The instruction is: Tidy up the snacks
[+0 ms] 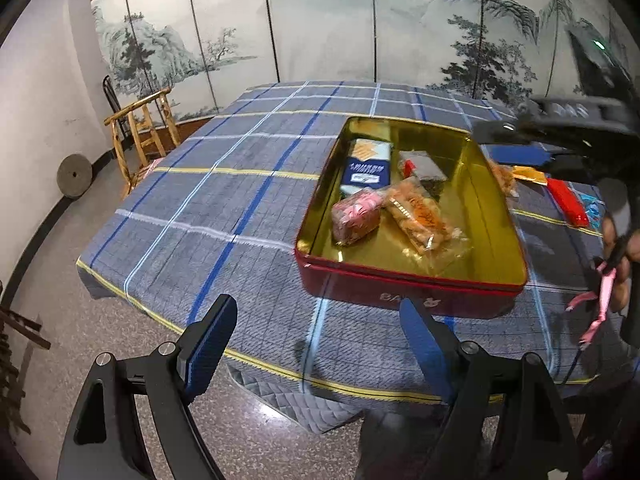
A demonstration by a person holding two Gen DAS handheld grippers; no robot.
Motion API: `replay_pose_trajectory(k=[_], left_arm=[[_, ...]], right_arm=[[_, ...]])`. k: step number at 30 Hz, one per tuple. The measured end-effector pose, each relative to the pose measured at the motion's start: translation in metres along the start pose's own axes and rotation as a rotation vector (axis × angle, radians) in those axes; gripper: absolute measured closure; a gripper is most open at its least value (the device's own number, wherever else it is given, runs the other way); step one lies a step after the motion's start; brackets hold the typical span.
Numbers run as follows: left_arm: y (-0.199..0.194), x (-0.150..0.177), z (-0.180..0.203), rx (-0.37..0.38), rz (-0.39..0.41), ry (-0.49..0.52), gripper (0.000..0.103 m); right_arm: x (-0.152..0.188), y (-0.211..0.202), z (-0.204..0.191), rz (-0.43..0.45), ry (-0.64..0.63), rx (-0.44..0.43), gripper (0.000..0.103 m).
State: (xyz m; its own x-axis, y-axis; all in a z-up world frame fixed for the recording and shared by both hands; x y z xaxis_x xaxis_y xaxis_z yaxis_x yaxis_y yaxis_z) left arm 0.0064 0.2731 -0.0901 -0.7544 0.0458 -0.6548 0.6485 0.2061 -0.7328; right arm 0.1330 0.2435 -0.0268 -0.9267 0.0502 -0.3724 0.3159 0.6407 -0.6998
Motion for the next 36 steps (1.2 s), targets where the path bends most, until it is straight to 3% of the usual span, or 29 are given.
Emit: replay_pose_trajectory(k=[4, 9, 13, 18, 21, 24, 26, 30, 36], left_arm=[[-0.009, -0.009, 0.009, 0.002, 0.039, 0.035, 0.020], [-0.009, -0.019, 0.034, 0.064, 0.036, 0.075, 0.020], [-0.014, -0.036, 0.075, 0.199, 0.038, 0.109, 0.020], [-0.015, -0.070, 0.158, 0.465, -0.015, 0.115, 0.020], [-0.006, -0.099, 0.214, 0.561, -0.048, 0.115, 0.020], [0.016, -0.124, 0.260, 0.568, -0.082, 0.124, 0.020], [0.034, -0.141, 0.283, 0.550, -0.090, 0.114, 0.022], [0.081, -0.157, 0.321, 0.508, -0.206, 0.073, 0.038], [0.125, -0.159, 0.352, 0.421, -0.309, 0.055, 0.039]], right_arm=[[0.002, -0.045, 0.048, 0.082, -0.045, 0.120, 0.055], [0.014, -0.107, 0.155, 0.153, -0.061, 0.410, 0.051], [0.025, -0.162, 0.241, 0.203, 0.065, 0.536, 0.051], [0.033, -0.204, 0.305, 0.244, 0.076, 0.692, 0.042], [0.037, -0.219, 0.329, 0.263, 0.109, 0.696, 0.040], [0.042, -0.226, 0.343, 0.266, 0.159, 0.646, 0.038], [0.039, -0.226, 0.337, 0.287, 0.159, 0.611, 0.037], [0.041, -0.222, 0.333, 0.284, 0.156, 0.542, 0.034], [0.043, -0.226, 0.326, 0.320, 0.171, 0.435, 0.033]])
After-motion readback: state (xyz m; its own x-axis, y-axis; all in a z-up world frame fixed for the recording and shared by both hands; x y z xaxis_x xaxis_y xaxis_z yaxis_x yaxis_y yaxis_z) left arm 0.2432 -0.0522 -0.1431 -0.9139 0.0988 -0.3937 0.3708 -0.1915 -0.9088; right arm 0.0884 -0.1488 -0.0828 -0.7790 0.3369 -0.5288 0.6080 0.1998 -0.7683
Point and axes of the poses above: each gripper's, at about its wrist camera, not at the fingertips, and y roughly the way its jaws point, z to its right, x to its underside, the point moved 10 cm from there along y, roughly the way its jaws point, and after that the axes turned 9 degrees about y, right-handed, at the moved point
